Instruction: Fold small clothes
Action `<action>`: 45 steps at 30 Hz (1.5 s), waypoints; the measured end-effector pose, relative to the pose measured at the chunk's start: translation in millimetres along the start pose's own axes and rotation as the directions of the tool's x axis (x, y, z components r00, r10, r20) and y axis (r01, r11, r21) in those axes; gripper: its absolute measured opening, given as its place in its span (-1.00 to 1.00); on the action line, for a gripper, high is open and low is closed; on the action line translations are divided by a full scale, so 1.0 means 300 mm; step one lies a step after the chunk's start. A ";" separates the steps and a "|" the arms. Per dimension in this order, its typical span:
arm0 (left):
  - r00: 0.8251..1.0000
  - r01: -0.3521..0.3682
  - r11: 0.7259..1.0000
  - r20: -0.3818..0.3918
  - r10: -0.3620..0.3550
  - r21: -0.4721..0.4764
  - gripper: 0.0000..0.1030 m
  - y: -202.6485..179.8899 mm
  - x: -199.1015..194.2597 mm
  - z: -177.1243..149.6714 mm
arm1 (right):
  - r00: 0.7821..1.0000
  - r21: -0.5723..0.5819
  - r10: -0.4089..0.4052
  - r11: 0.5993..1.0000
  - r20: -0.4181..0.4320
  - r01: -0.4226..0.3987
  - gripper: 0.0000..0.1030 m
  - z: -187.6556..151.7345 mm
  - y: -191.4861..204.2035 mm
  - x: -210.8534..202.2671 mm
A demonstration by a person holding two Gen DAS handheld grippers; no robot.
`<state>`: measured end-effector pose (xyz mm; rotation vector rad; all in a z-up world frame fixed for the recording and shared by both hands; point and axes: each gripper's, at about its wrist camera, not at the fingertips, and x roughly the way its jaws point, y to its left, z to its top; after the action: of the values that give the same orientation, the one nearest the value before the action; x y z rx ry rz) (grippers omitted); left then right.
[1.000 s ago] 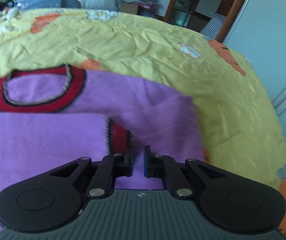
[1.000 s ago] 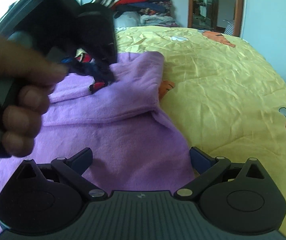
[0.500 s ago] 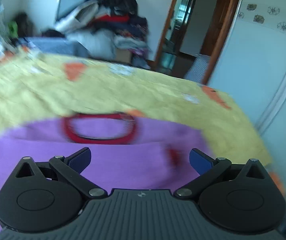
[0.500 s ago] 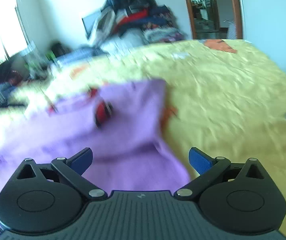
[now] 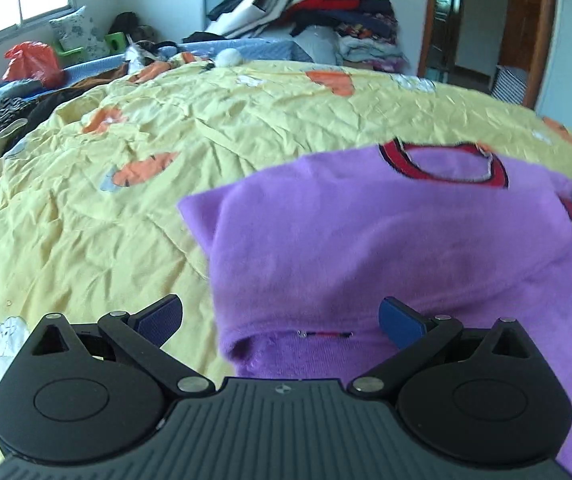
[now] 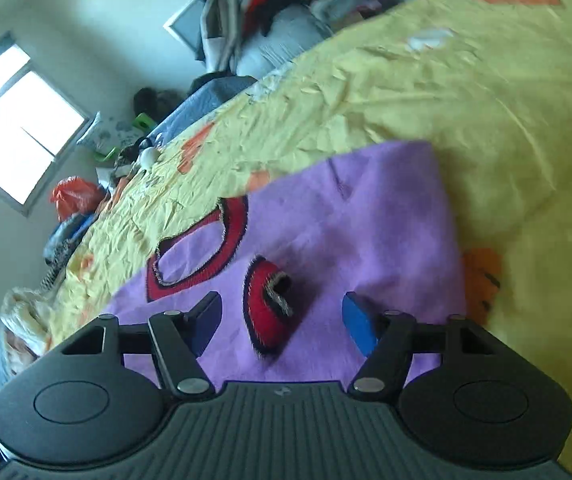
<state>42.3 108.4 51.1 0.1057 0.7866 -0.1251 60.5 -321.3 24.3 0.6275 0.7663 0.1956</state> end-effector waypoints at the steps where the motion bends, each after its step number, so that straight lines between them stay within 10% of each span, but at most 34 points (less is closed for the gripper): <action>1: 1.000 0.000 1.000 -0.004 0.000 0.012 1.00 -0.011 0.005 -0.002 | 1.000 -0.028 0.007 1.000 0.003 -0.007 -0.29 0.002 0.011 0.021; 2: 1.000 0.000 1.000 -0.006 0.000 0.023 1.00 -0.003 0.001 -0.031 | 1.000 -0.050 0.007 0.999 -0.018 -0.008 -0.94 0.003 0.023 0.045; 10: 1.000 0.026 0.997 0.014 -0.027 0.068 1.00 -0.026 -0.019 -0.034 | 0.999 -0.208 0.012 0.978 0.037 -0.004 -0.95 0.051 0.178 -0.120; 12: 0.999 0.035 0.998 -0.006 -0.035 0.060 1.00 -0.022 -0.019 -0.032 | 0.989 -0.247 -0.121 0.959 0.086 0.138 -0.91 0.085 0.206 -0.173; 13: 0.999 0.035 0.997 -0.013 -0.035 0.063 1.00 -0.019 -0.017 -0.034 | 0.967 -0.295 -0.220 0.923 0.128 0.248 -0.63 0.098 0.210 -0.180; 14: 1.000 0.023 0.997 -0.016 -0.022 0.075 1.00 -0.016 -0.016 -0.036 | 0.950 -0.319 -0.291 0.895 0.111 0.312 0.05 0.115 0.197 -0.164; 16: 1.000 -0.010 0.995 -0.014 0.011 0.095 1.00 -0.011 -0.022 -0.043 | 0.944 -0.245 -0.319 0.912 0.080 0.329 0.40 0.144 0.121 -0.170; 25: 1.000 -0.007 0.999 0.026 0.006 0.034 1.00 0.049 -0.042 -0.011 | 0.974 -0.231 -0.209 0.947 0.084 0.223 0.00 0.033 0.037 -0.173; 32: 0.997 0.026 0.999 0.074 -0.027 0.022 1.00 -0.065 0.034 0.060 | 0.973 -0.522 -0.210 0.821 0.099 0.230 0.00 -0.114 0.227 -0.045; 37: 0.995 -0.097 0.990 -0.005 0.098 0.100 1.00 -0.132 0.175 0.021 | 0.940 -0.573 -0.318 0.751 0.120 0.327 0.03 -0.152 0.229 0.062; 42: 0.996 -0.085 0.993 -0.026 0.083 -0.082 1.00 0.043 0.140 -0.025 | 0.916 -0.490 -0.368 0.776 0.162 0.398 0.20 -0.104 0.144 0.011; 45: 0.998 -0.067 0.989 0.009 0.068 -0.128 1.00 0.078 0.050 -0.047 | 0.938 -0.460 -0.314 0.818 0.145 0.345 0.20 -0.114 0.145 -0.062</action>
<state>46.6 132.4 31.5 0.0100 0.7744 -0.0111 25.8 -278.1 42.3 0.0201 0.7176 0.0397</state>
